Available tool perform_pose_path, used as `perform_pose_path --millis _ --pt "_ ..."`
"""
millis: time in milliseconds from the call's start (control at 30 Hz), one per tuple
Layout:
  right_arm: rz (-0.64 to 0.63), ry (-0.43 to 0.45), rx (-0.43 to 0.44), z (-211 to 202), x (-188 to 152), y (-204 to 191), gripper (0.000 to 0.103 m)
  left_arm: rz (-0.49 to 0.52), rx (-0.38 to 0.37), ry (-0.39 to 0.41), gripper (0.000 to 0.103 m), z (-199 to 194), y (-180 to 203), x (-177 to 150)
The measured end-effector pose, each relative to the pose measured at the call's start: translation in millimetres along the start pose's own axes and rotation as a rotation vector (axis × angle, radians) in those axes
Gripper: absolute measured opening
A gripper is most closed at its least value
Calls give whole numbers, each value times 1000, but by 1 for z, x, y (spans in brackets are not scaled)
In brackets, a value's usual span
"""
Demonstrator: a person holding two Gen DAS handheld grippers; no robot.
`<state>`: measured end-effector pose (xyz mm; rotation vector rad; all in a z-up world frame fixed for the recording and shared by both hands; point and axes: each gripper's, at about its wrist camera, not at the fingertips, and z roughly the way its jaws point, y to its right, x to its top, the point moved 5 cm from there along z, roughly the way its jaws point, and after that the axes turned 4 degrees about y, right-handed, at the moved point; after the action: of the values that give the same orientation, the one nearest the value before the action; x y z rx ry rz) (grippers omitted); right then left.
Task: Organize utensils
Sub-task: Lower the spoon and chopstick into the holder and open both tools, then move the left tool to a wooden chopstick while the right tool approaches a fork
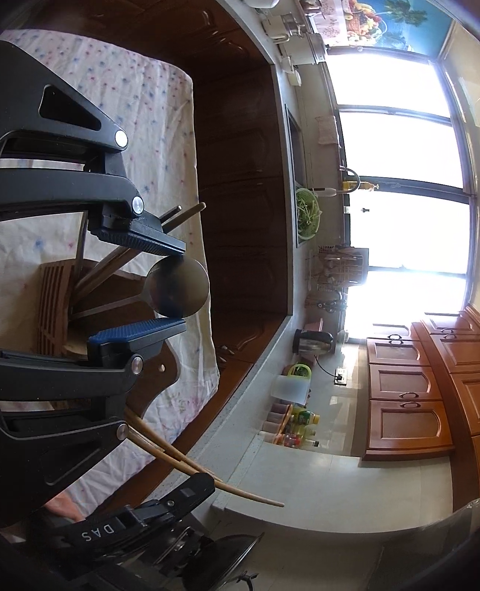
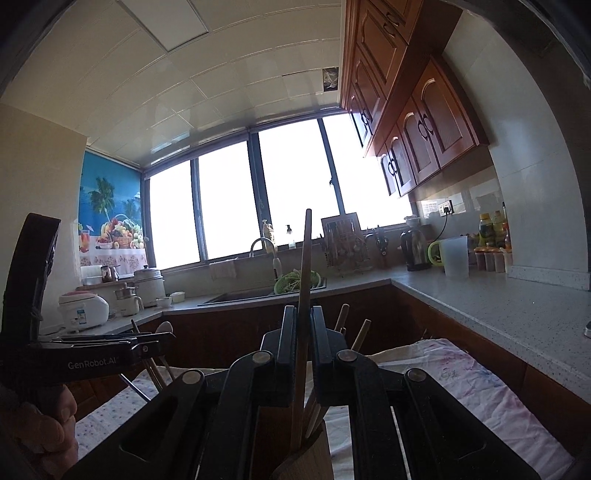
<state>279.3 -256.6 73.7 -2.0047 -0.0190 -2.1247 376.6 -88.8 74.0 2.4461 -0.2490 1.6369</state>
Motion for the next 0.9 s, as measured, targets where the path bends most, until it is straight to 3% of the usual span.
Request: perform_pose_path --millis 300,633,667,767,900 --pt "-2 -170 34 2 -32 -2 7 23 -19 -68 33 6 13 -20" --pt "67 -233 60 2 -32 5 12 6 -22 -108 35 9 15 -21" --pt "80 -240 58 1 -32 6 15 1 -25 -113 35 9 14 -21" --pt "125 -241 57 -6 -29 12 41 -15 -47 -108 37 3 13 -18" --pt "185 -228 47 -19 -19 23 57 -29 -65 -71 54 -17 15 -14"
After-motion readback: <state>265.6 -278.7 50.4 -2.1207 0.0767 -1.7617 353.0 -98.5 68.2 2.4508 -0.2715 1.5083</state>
